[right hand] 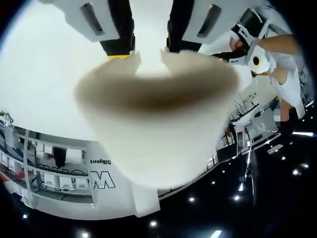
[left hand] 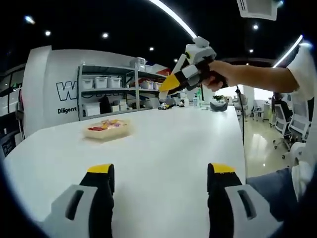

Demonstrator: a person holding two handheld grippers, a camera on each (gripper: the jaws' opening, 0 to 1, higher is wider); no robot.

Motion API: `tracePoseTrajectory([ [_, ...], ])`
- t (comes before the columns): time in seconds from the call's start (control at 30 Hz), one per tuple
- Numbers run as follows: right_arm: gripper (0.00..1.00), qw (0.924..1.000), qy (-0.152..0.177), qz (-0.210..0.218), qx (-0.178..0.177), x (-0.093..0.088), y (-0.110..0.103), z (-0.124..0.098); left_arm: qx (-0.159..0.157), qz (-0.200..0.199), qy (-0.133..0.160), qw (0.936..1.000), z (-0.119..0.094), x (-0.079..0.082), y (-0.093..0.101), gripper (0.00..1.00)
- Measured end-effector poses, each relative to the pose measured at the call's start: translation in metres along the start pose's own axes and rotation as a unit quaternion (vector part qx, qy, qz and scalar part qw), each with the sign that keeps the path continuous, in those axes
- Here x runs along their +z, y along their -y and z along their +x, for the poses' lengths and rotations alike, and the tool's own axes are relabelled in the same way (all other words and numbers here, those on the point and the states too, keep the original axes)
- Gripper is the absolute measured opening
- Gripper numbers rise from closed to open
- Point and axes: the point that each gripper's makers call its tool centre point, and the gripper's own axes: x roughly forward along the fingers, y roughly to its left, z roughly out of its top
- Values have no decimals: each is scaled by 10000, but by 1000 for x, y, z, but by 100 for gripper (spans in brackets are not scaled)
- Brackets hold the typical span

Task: Place the target food into the container with the food tongs after gripping and lifting it, then release it inside without dropping or visibly crushing the food.

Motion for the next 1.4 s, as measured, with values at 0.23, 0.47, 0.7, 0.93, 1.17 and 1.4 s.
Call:
tracePoseTrajectory([
  [0.23, 18, 9990, -21, -432, -68, -16, -6, -13, -111, -89, -100, 9998, 0, -3, 1, 72],
  [0.47, 19, 9986, 33, -524, -53, -16, -10, -22, -121, -103, -105, 9998, 0, -4, 1, 71],
  [0.7, 19, 9989, 180, -429, 9, -18, -17, -29, -168, -182, -55, 9997, 0, -2, 2, 69],
  [0.93, 20, 9986, 453, -212, 192, -21, -21, -32, -279, -411, -143, 9987, 0, -4, 4, 68],
  [1.17, 20, 9959, 858, 1, 279, -23, -23, -35, -414, -505, -8, 9979, -1, 5, 10, 65],
  [1.4, 20, 9942, 980, 92, 423, -21, -30, -33, -781, -275, -163, 9964, 4, 12, 22, 61],
])
